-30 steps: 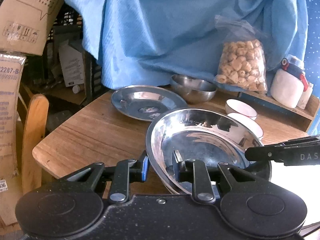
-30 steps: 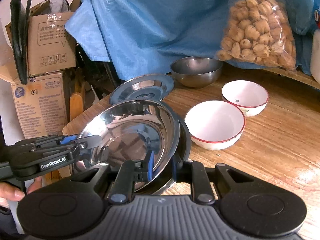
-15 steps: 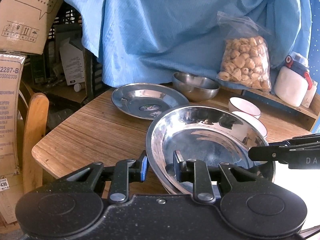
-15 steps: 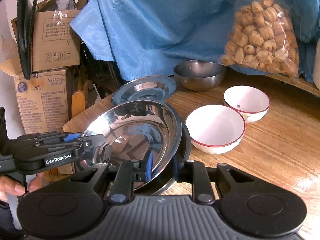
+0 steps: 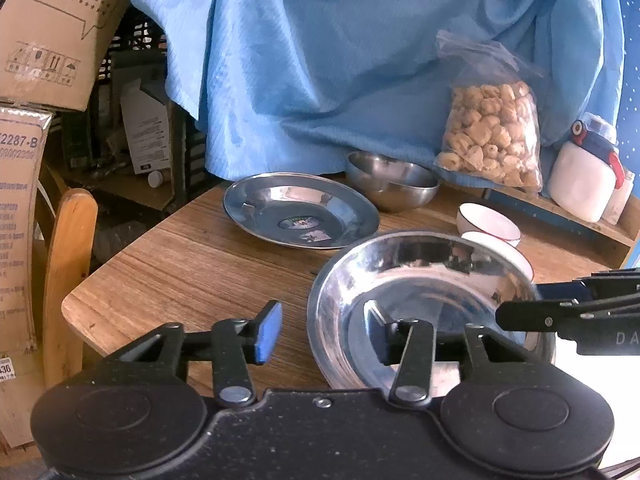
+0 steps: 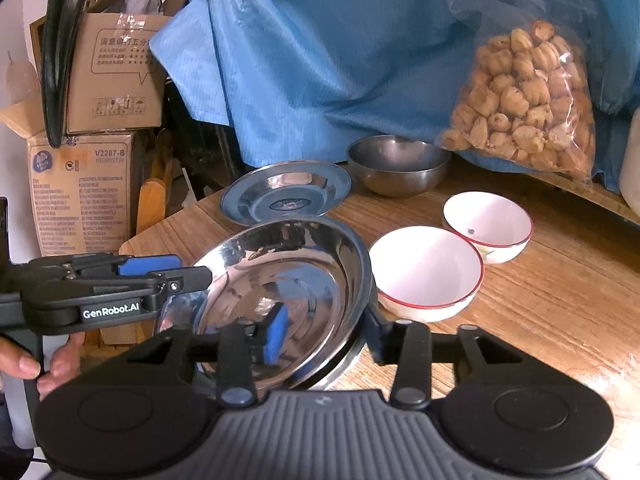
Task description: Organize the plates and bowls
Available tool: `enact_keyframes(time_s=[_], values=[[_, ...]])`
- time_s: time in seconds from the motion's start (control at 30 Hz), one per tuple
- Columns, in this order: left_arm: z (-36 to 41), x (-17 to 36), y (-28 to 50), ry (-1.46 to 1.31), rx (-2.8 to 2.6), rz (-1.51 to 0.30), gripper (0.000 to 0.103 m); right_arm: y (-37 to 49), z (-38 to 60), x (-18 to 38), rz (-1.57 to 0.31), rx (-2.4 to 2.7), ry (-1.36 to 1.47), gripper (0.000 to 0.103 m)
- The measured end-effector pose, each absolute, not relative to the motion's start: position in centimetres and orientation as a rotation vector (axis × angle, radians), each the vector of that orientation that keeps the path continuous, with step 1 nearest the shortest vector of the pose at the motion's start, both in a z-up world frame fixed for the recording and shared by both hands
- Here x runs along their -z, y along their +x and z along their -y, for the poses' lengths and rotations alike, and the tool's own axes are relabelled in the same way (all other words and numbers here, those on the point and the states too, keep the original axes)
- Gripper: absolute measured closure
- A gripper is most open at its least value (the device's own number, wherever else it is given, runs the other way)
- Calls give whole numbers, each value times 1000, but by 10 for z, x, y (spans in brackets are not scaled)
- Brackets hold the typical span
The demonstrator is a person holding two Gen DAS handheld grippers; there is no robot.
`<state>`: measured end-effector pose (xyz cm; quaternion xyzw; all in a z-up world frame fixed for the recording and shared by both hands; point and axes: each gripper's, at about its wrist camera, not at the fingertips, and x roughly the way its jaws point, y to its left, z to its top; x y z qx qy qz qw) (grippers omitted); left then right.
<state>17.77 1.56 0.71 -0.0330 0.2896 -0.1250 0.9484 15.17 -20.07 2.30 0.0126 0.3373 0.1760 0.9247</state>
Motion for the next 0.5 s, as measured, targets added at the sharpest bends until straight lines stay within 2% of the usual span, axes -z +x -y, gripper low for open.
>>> enact_keyframes(time_s=[0.07, 0.13, 0.23, 0.3, 0.5], values=[[-18, -9, 177, -78, 251, -581, 40, 152, 201, -22, -694, -354, 19, 44], [-21, -11, 176, -94, 236, -565, 16, 153, 202, -21, -697, -352, 21, 37], [-27, -14, 175, -130, 210, -530, 4, 152, 203, -22, -694, -350, 22, 28], [-33, -17, 178, -153, 196, -512, 1, 152, 205, -24, -679, -348, 23, 17], [-55, -19, 201, -227, 142, -497, 1, 164, 208, -35, -619, -356, 46, 0]])
